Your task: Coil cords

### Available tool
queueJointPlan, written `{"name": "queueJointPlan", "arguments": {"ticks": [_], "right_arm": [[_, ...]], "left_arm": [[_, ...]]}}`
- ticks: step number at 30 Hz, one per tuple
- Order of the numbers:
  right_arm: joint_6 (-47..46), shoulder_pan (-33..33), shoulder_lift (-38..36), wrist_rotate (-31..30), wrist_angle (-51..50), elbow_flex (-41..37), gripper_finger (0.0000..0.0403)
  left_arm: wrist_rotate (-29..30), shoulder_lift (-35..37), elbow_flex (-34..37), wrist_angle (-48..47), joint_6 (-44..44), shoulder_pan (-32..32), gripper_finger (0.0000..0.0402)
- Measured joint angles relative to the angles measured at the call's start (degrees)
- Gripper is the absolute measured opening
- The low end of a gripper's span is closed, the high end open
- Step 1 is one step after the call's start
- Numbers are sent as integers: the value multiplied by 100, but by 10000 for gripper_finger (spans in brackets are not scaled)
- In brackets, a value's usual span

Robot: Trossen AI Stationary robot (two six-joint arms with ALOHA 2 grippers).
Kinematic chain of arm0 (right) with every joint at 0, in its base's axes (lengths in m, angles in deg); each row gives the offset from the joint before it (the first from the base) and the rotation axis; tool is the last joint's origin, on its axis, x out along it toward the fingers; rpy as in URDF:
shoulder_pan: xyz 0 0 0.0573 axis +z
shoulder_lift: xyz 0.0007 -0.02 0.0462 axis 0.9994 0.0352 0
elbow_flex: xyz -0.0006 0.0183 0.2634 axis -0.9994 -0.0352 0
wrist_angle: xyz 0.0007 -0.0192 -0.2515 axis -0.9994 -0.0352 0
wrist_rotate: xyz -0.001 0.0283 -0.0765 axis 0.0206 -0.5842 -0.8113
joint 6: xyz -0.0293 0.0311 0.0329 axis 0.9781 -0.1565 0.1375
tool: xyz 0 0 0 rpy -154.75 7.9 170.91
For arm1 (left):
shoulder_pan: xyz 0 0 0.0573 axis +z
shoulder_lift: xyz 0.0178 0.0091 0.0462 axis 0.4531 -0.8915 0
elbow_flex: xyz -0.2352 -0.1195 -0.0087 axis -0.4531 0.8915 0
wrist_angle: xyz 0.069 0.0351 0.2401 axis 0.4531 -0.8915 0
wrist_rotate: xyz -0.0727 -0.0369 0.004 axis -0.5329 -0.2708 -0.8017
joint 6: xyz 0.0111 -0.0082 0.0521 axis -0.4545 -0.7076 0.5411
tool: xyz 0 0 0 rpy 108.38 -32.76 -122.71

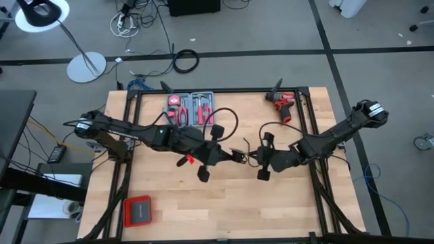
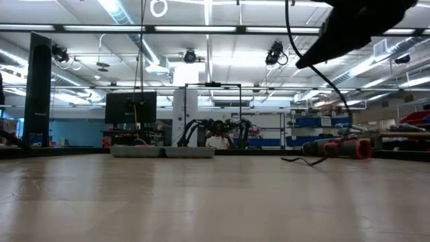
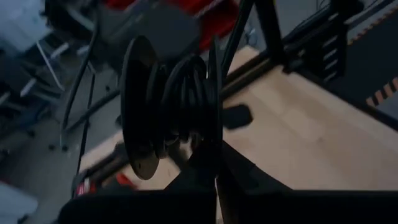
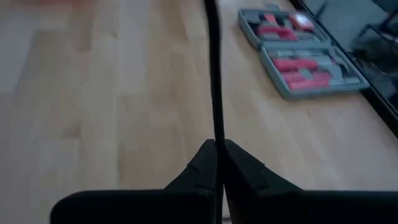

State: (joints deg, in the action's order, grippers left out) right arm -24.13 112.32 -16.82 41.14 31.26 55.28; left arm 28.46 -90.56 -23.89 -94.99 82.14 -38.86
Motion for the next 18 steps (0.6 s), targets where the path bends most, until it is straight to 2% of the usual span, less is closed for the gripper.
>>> {"name": "queueJointPlan", "arguments": {"ticks": [3, 9, 12, 18], "right_arm": [[230, -222, 0, 303, 232, 2, 12], [296, -613, -7, 590, 147, 17, 20], [220, -674, 9, 883, -168, -13, 47], [-566, -563, -54, 1731, -516, -9, 126]], "left_arm": [[-38, -7, 0, 280, 32, -57, 0], [-607, -27, 9, 634, 15, -47, 0], [-755, -28, 4, 749, -5, -68, 0], [-760, -26, -4, 499, -2, -139, 0]]}}
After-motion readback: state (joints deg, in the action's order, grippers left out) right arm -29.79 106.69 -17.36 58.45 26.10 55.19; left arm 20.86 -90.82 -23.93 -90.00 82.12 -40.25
